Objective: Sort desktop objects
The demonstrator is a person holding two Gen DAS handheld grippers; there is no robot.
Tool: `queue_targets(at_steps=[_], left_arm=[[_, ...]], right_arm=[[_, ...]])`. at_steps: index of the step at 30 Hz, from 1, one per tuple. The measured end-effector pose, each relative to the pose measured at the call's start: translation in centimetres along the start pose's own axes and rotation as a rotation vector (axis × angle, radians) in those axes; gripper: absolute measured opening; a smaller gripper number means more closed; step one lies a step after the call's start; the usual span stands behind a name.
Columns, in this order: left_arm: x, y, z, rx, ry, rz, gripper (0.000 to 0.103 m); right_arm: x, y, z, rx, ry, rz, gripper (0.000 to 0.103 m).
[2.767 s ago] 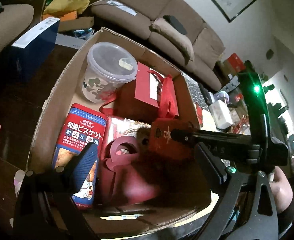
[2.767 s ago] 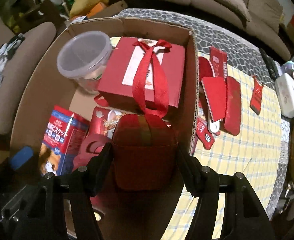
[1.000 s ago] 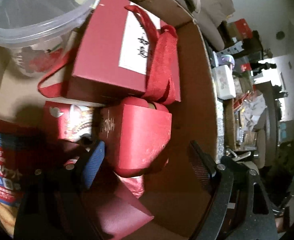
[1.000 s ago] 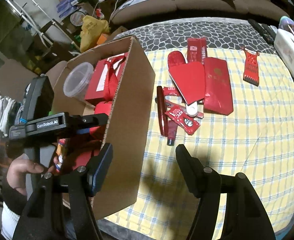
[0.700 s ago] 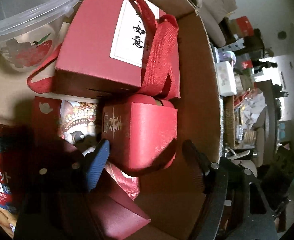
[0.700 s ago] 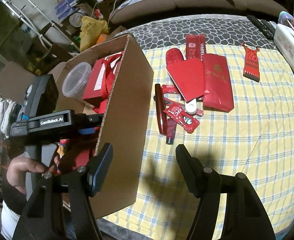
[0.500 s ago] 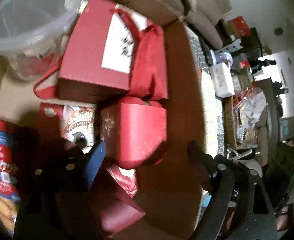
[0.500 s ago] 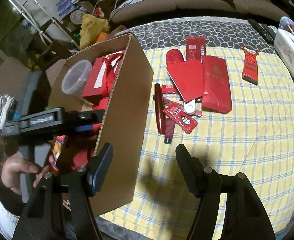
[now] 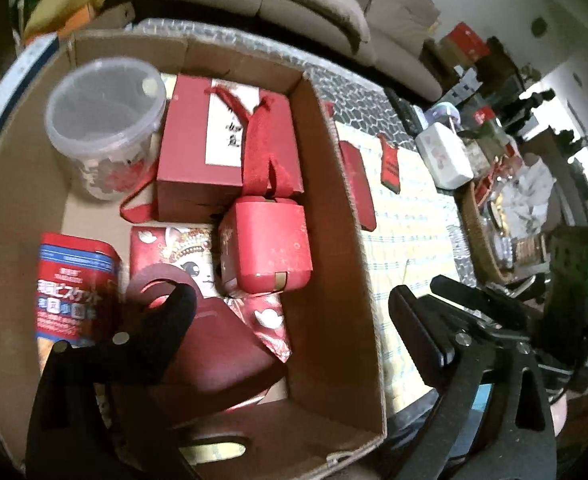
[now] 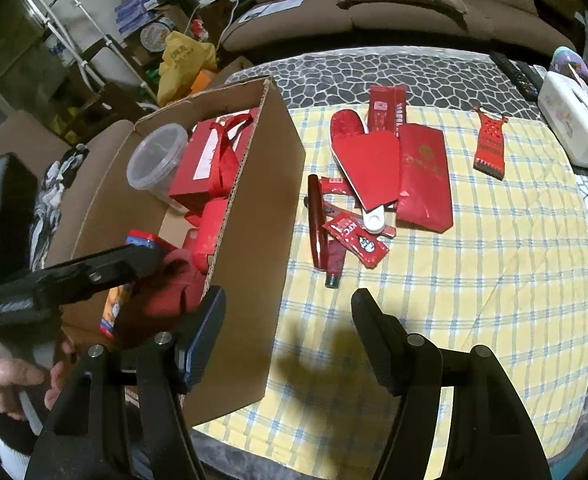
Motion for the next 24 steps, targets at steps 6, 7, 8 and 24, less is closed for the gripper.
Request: queue_targets(at_steps=[6,7,8,24], left_arm=[[-0.7,-1.4,2.7,0.034,-0.047,-0.061,0.103],[-0.9,-1.5,3.3,0.038,-0.049,-0.066,0.103],[-0.8,-1.6,3.7,0.039,-0.05,-0.069,0.103],[-5.0,-6.7,5.0,0.082,-0.072,-0.157,0.103]], right_arm=[[-0.9,0.6,0.4,-0.022,0.028,0.023,0.081],[-1.1,0.8,0.5,-0.016,0.028,0.025,0.084],[-1.3,0.9,0.7,-0.007,0.026,0.024,0.086],[-2.7,-0.2,4.1,-0.043,-0.022,-0.002,0.1]])
Point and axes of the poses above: each gripper's, at about its wrist camera, not at the fingertips, and z roughly against the way its jaws point, y to its left, x to its top, the point moved 2 cm from there along -z, roughly the way its jaws point, and after that the axes turned 10 degrees about x, right-handed, at the moved point
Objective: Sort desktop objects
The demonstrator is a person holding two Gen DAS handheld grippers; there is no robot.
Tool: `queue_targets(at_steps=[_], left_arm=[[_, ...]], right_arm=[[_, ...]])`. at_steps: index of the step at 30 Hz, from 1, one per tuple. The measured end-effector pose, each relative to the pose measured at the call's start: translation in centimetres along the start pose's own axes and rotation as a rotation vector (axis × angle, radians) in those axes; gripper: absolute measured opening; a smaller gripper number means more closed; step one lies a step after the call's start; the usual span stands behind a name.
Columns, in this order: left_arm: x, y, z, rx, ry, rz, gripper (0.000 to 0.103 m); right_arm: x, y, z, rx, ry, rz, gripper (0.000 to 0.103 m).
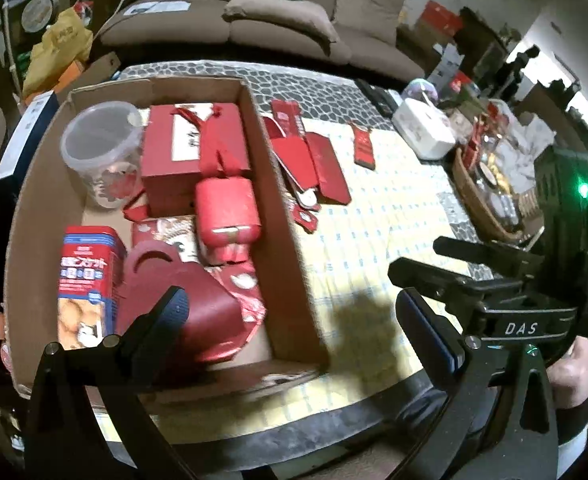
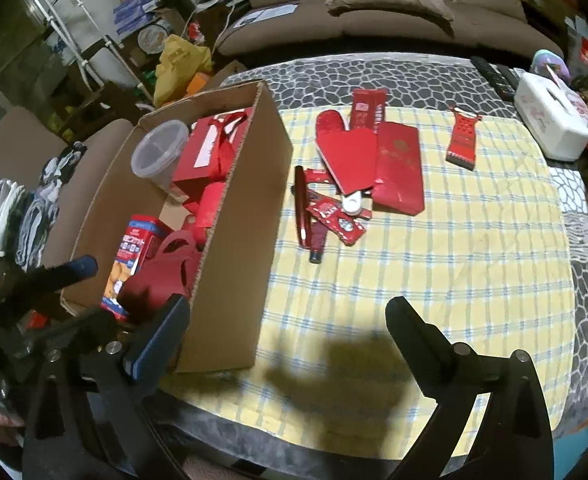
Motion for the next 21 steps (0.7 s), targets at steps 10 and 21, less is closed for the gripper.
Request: queue_targets(at_steps=[10,21], left_arm=[[-0.3,-4.6,-0.5,0.02,-0.044,-0.048,0.103],[1.5,-4.7,-1.0,0.018,-0.065,-0.013,0.103]], right_arm=[[-1.1,-4.3,2.3,-0.074,-0.045,0.001,0.1],[-1.2,-6.9,-2.3,-0.01,-0.005,-0.03,0.077]])
Point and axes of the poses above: each gripper's, at about its wrist camera, not at the fingertips, and z roughly against the way its jaws point, y to its left, x to its top, the point moved 2 cm from there along -z, roughly the way its jaws point, and after that the axes turned 10 degrees about x, right-handed, at the moved point
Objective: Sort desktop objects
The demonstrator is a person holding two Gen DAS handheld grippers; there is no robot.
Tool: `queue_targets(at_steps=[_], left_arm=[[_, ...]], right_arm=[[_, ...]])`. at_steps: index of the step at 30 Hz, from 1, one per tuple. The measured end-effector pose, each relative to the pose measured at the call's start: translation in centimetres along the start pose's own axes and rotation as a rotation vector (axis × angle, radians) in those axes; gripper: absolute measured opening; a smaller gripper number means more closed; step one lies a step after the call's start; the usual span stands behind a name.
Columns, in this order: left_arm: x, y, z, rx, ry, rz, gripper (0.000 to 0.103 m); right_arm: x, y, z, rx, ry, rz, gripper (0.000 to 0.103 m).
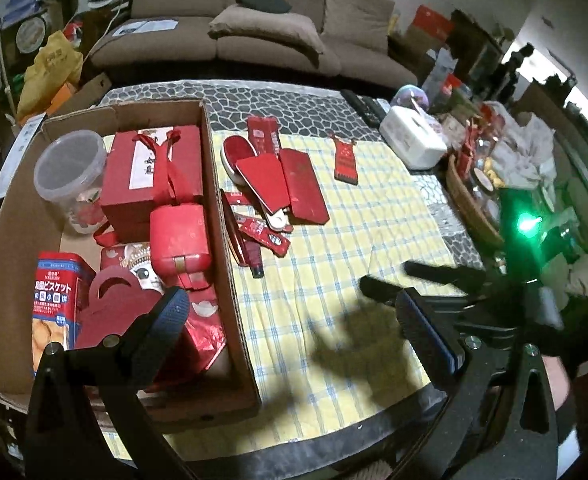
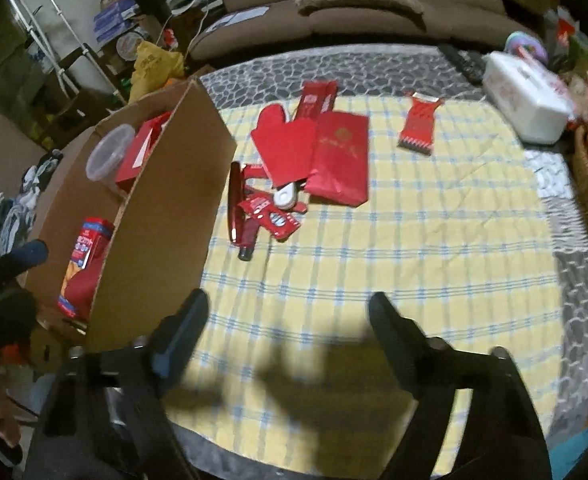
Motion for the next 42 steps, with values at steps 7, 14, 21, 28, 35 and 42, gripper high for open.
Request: queue_targets(at_steps=[7,14,21,28,35,42], left_arm=[[1.0,0.9,-0.8,-0.004,-0.001,0.015,0.103],[1.6,2.3,-0.9,-0.004,-0.011,0.028,0.103],[2.1,3.1,-0.9,0.009,-0.024,0.025,0.103],[2.2,3.2,-1.1,0.004,-0.023,0.031,0.103],[2.1,2.5,-1.0,-0.005,-0.023,0.029,0.103],[2.1,0.5,-1.1,-0.035,-0.017,0.03,0.103]], right_arm=[[1.0,0.3,-6.0,0.044,0.034,-0.017,0.057],[2.3,1.0,-11.1,0.039,0.063,-0.008,0.039],[2.9,1.4,-13.3,0.033,0.071,-0.001,0.031],[2.7,2.5,-14.8,-0.007,0.102,0.049,0.025],[2.5,1.8,-14.2,-0.028,0.107,0.079,0.013],[2.3,-0.4,-9.8,-0.025,0.054,0.069,0.011]])
Point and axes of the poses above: each gripper's, at about its wrist camera, not at the fingertips, and z roughly against the way its jaws point, y to its left, x to its top, the point moved 2 cm from there along -z, roughly the way its jaws point, and after that the axes turned 10 degrees about x, right-handed, at the moved point
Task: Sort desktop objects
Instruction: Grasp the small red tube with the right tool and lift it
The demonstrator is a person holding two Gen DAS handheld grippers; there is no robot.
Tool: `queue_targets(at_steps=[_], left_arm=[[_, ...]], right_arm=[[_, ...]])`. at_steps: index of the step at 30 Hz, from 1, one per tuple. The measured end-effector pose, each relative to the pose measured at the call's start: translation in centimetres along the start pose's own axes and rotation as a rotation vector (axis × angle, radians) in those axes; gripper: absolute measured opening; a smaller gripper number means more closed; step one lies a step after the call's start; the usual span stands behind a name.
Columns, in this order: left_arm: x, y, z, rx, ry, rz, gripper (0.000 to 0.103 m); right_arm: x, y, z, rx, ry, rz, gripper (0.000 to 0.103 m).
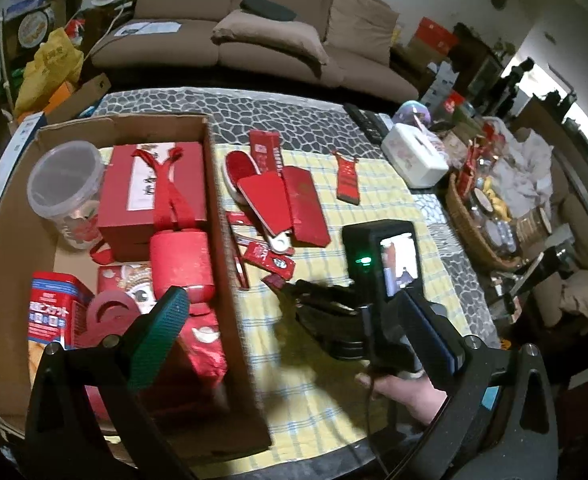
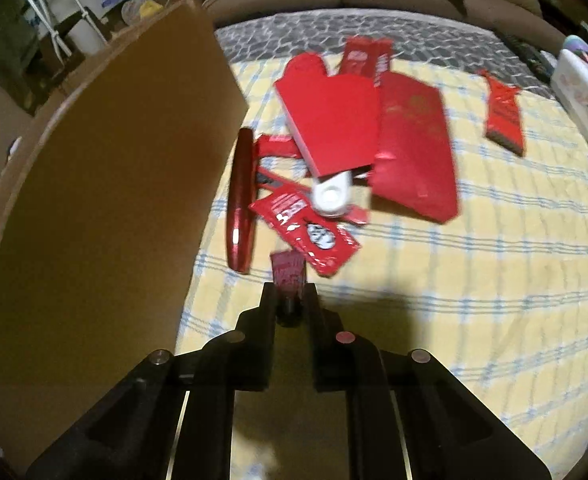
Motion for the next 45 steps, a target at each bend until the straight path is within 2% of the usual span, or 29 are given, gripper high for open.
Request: queue_targets(at_steps=[2,9,16,18,20,22,28,34,36,37,40,45], left_arm=[[-0.2,-0.8,-0.2,-0.007,0.005,-0.005,0.103],[-0.8,-4.7,-1.4,-0.033,0.024,-0.035,0.103],[-0.9,-7.4,-2.4,-0.039,0.035,-0.046,0.103],[-0.7,-7.5,-2.5,-0.035,0.035,-0.041,0.103],[-0.6,-7.5,-2.5,-0.03,0.034,-0.035,0.103],[-0.4,-7.3,-2.5,-0.025,0.032,-0.033,0.103],[0.2,-6.5,-2.7,-0.013,0.03,-0.018,0.103],[0.4,-5.7,-3.2,-0.012,0.033,-0.006,0.103],[0.4,-5.6,-3.4,-0.012,0.036,-0.002,0.103],[0.4,-5.5,-3.4,-0.013,0.037,0.001,0.103],[0.3,-5.3,-3.5,-0.014,0.039,0.008,0.103],[0.3,-5.6,-3.8,-0.019,0.042,0.012,0.103]], right_arm=[[-0.5,-0.9,1.3,-0.009,-0.01,-0.008,0.005],[-2.6,-5.1,4.4,-0.038,-0.033,-0.062,0.005],[-3.7,-5.8,5.1,0.021,-0.063,-0.052,0.009],[-3.3,-5.4,4.4,0.041,-0.058,-0.038,0.011],[-3.0,-4.5,3.3,0.054,-0.043,-0.013,0.023],[-2.7,-3.6,2.2,0.053,-0.029,0.017,0.028],[-2.4,-1.7,-0.9,0.005,0.024,0.102,0.028],[-2.8,-1.4,-2.6,-0.036,0.057,0.134,0.027],[-2.9,-1.5,-2.6,-0.036,0.055,0.139,0.018],[-2.9,-1.6,-2.5,-0.026,0.054,0.135,0.017],[-3.0,-2.0,-1.9,-0.003,0.05,0.116,0.017],[-2.7,-4.1,1.2,0.011,-0.014,0.049,0.017]])
Point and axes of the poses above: each gripper's, at about its wrist camera, not at the fingertips, and z roughly against the way its jaws point, y to its left, x to its top, the point moved 2 cm from there along -z, roughly the way its jaws point, and after that the axes turned 10 degrees about x, right-handed, at the moved point
